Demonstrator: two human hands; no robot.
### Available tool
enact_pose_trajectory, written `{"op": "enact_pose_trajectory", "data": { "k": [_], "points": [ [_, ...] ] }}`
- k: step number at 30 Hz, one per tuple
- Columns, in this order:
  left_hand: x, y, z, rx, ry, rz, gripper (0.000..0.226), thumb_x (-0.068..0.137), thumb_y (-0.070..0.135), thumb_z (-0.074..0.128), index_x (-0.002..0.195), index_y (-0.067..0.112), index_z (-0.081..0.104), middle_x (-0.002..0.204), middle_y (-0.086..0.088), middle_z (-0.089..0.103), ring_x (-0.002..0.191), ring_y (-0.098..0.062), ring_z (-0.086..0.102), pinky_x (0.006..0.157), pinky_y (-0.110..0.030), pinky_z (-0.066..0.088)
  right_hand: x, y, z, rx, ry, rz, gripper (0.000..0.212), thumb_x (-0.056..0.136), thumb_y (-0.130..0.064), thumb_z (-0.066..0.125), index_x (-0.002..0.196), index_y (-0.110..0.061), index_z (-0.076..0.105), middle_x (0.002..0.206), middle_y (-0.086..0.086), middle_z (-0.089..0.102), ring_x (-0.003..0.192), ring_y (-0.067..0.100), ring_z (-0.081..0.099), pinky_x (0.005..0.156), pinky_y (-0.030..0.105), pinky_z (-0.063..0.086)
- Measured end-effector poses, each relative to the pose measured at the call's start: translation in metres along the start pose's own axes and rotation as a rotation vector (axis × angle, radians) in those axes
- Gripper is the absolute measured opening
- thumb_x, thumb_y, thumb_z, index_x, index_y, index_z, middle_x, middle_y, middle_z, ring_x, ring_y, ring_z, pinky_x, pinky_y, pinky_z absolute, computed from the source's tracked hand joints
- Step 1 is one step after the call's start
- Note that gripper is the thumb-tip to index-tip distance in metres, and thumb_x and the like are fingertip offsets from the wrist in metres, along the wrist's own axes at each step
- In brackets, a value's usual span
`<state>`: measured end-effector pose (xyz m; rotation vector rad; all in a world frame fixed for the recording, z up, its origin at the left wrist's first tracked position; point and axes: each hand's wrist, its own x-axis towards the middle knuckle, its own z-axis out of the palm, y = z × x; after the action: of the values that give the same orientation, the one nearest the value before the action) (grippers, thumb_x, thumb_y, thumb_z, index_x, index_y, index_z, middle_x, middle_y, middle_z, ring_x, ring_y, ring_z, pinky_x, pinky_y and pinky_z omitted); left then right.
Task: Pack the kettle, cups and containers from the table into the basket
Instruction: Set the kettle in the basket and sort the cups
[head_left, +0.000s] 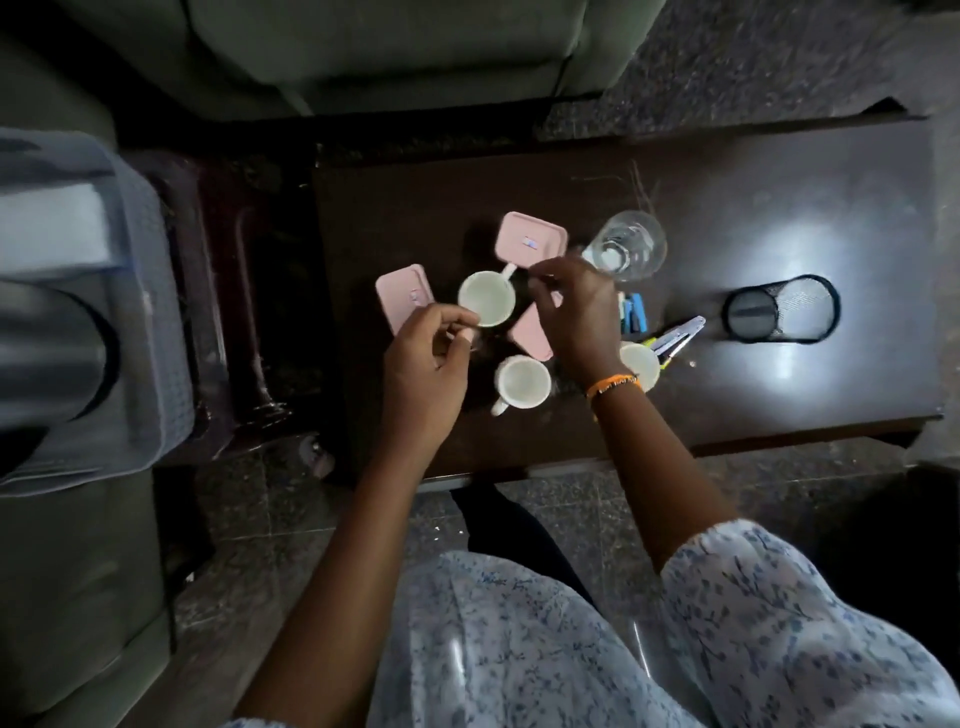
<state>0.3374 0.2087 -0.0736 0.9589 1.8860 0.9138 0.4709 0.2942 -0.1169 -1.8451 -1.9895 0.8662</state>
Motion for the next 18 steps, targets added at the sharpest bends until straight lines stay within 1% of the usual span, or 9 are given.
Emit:
{"op": "enact_pose_trajectory", "data": {
  "k": [2, 4, 6, 8, 10, 12, 15, 16, 18],
  "points": [
    [-0.007, -0.007, -0.031, 0.003, 0.045, 0.009, 0.018, 0.086, 0.005, 0.053, 0.093, 0.020, 0.062, 0.089, 0.016, 0.058, 0.081, 0.005, 0.057, 0.071, -0.007, 0.043, -0.016, -0.037, 0.017, 0.059, -0.046, -0.080, 0.014, 0.085, -0.010, 0.059, 0.092, -0.004, 0.069, 0.095, 0.016, 0.070, 0.080, 0.031, 0.066, 0.072, 0.041, 0.052],
    [-0.014, -0.016, -0.067, -0.001, 0.093, 0.007, 0.019, 0.086, 0.007, 0.053, 0.095, 0.022, 0.061, 0.092, 0.016, 0.057, 0.084, 0.009, 0.055, 0.070, -0.005, 0.043, -0.032, -0.078, 0.038, 0.102, -0.113, -0.148, 0.012, 0.084, -0.007, 0.060, 0.090, -0.003, 0.069, 0.090, 0.017, 0.068, 0.077, 0.030, 0.065, 0.070, 0.041, 0.052],
    [-0.021, -0.029, -0.108, -0.005, 0.159, -0.006, 0.021, 0.086, 0.007, 0.052, 0.095, 0.025, 0.060, 0.093, 0.017, 0.057, 0.086, 0.008, 0.055, 0.072, -0.007, 0.045, -0.047, -0.120, 0.062, 0.128, -0.173, -0.218, 0.011, 0.083, -0.006, 0.060, 0.088, -0.003, 0.069, 0.088, 0.017, 0.068, 0.077, 0.030, 0.064, 0.069, 0.037, 0.050],
    [-0.026, -0.046, -0.151, -0.015, 0.232, -0.043, 0.021, 0.087, 0.007, 0.052, 0.095, 0.025, 0.059, 0.094, 0.010, 0.060, 0.085, 0.006, 0.056, 0.073, -0.006, 0.044, -0.058, -0.162, 0.088, 0.139, -0.235, -0.287, 0.012, 0.084, -0.008, 0.059, 0.090, -0.004, 0.069, 0.091, 0.015, 0.067, 0.083, 0.029, 0.064, 0.071, 0.036, 0.049],
    [-0.031, -0.065, -0.192, -0.013, 0.288, -0.096, 0.019, 0.088, 0.006, 0.052, 0.095, 0.022, 0.059, 0.093, 0.007, 0.060, 0.083, 0.009, 0.056, 0.070, -0.001, 0.040, -0.066, -0.200, 0.115, 0.131, -0.312, -0.358, 0.016, 0.086, -0.010, 0.056, 0.096, -0.005, 0.068, 0.098, 0.013, 0.065, 0.090, 0.029, 0.063, 0.074, 0.038, 0.052],
    [-0.034, -0.082, -0.230, 0.002, 0.320, -0.157, 0.016, 0.089, 0.006, 0.052, 0.098, 0.017, 0.061, 0.093, 0.005, 0.061, 0.081, 0.006, 0.056, 0.069, 0.000, 0.039, -0.071, -0.235, 0.143, 0.092, -0.371, -0.430, 0.021, 0.088, -0.010, 0.053, 0.103, -0.004, 0.065, 0.106, 0.014, 0.062, 0.097, 0.031, 0.061, 0.076, 0.043, 0.053],
    [-0.033, -0.106, -0.276, -0.005, 0.326, -0.220, 0.017, 0.089, 0.003, 0.052, 0.102, 0.007, 0.062, 0.098, -0.006, 0.064, 0.085, -0.010, 0.057, 0.075, -0.010, 0.042, -0.070, -0.280, 0.185, -0.041, -0.417, -0.515, 0.031, 0.087, -0.010, 0.050, 0.117, -0.004, 0.057, 0.129, 0.011, 0.053, 0.115, 0.030, 0.054, 0.085, 0.042, 0.053],
    [-0.031, -0.113, -0.287, -0.011, 0.313, -0.239, 0.018, 0.089, 0.002, 0.052, 0.103, 0.006, 0.062, 0.100, -0.007, 0.064, 0.088, -0.012, 0.057, 0.077, -0.014, 0.042, -0.067, -0.292, 0.200, -0.103, -0.437, -0.542, 0.034, 0.087, -0.010, 0.049, 0.120, -0.003, 0.054, 0.135, 0.011, 0.048, 0.121, 0.030, 0.050, 0.089, 0.041, 0.051],
    [-0.025, -0.126, -0.305, -0.020, 0.282, -0.261, 0.019, 0.088, 0.003, 0.052, 0.105, 0.006, 0.062, 0.102, -0.005, 0.064, 0.089, -0.012, 0.056, 0.076, -0.012, 0.042, -0.055, -0.310, 0.229, -0.259, -0.473, -0.597, 0.035, 0.088, -0.012, 0.045, 0.121, 0.000, 0.051, 0.146, 0.014, 0.037, 0.131, 0.032, 0.040, 0.100, 0.042, 0.044]
  ]
}}
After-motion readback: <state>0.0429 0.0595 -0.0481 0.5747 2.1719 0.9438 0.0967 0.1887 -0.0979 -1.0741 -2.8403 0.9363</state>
